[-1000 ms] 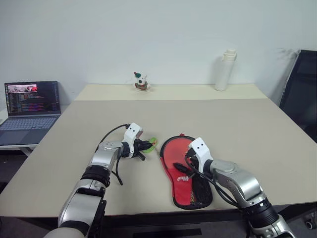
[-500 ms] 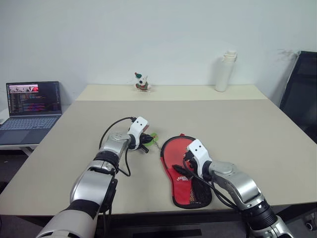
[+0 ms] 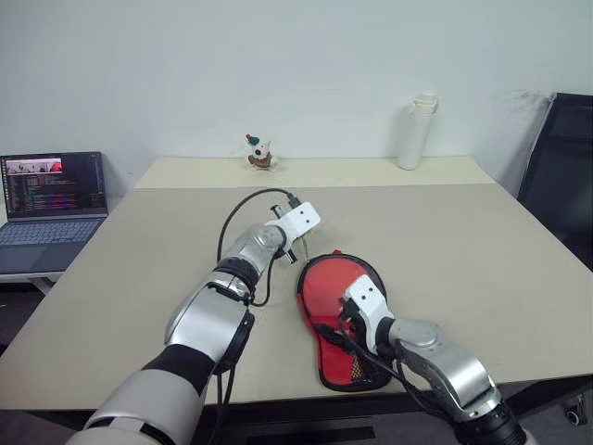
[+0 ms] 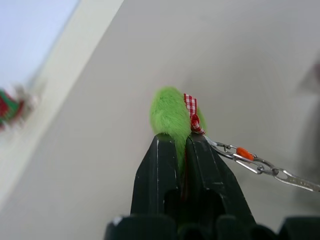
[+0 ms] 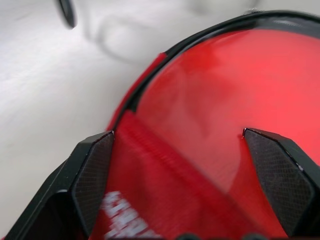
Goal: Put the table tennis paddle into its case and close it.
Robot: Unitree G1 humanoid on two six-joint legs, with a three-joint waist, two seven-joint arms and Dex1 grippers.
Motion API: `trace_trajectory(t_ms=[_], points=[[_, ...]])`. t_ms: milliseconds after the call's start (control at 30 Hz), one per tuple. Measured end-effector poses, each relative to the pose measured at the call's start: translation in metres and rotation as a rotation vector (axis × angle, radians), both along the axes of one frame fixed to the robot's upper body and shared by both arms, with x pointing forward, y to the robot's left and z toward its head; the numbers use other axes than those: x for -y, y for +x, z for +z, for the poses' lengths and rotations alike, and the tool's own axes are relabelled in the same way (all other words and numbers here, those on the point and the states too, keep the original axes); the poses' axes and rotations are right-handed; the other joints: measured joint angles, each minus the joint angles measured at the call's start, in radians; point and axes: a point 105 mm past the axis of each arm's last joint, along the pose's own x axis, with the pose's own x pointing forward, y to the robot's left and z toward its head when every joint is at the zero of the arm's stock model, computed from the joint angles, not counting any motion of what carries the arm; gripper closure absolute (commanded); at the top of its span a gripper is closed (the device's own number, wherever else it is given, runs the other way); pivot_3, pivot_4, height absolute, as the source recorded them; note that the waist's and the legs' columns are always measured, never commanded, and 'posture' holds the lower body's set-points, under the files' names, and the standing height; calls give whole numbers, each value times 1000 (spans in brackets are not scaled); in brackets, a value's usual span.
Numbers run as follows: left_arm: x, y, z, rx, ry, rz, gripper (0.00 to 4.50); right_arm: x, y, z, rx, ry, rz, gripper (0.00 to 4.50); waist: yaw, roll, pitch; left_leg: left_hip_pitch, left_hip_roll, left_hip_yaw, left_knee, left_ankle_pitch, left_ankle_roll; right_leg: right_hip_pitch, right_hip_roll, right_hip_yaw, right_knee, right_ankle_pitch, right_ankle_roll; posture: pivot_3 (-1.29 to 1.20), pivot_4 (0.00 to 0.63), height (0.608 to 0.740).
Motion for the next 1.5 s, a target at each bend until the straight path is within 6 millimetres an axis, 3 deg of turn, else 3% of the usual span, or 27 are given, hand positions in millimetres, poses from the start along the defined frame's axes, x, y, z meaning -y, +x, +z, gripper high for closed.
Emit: trace_trajectory(t_ms=[100, 233, 567, 800, 1100, 1233, 1500], points=[[8, -1, 1, 58, 108, -50, 4492, -1, -6, -1, -7, 7, -3, 0, 1, 0, 0, 0, 0, 0, 0, 0, 0, 0, 0, 0, 0, 0, 0, 0, 150, 740], [43, -6, 6, 190, 302, -206, 4492, 1, -16, -2, -12, 15, -21, 0, 7, -1, -1, -2, 0, 0, 0, 0, 0, 0, -1, -1, -2, 0, 0, 0, 150, 740], [101, -22, 16, 350, 444, -414, 4492, 2, -35, -2, -26, 27, -50, 0, 11, -1, -1, -6, 0, -1, -1, -1, 0, 0, -2, -4, -9, 0, 0, 0, 150, 740], [125, -34, 12, 383, 464, -503, 4492, 2, -36, -1, -28, 28, -67, 0, 14, -1, -1, -7, 0, -1, -1, -2, 0, 1, -1, -5, -12, 0, 0, 0, 150, 740], [138, -45, 4, 306, 429, -590, 4492, 2, -36, -2, -27, 29, -80, 0, 16, -1, -1, -7, 0, -1, -1, -2, 0, 1, -1, -5, -11, 0, 0, 0, 150, 740], [142, -50, 2, 236, 369, -618, 3244, 1, -35, -2, -30, 31, -80, 0, 16, -2, -2, -6, 0, -1, 0, -2, 0, 1, -1, -5, -11, 0, 0, 0, 150, 740], [150, -54, 8, 206, 243, -625, 310, -3, -32, -3, -37, 23, -57, 0, 8, -1, -6, -4, 0, -1, 0, -2, 1, 2, 0, -4, -9, 0, 1, 0, 150, 740]])
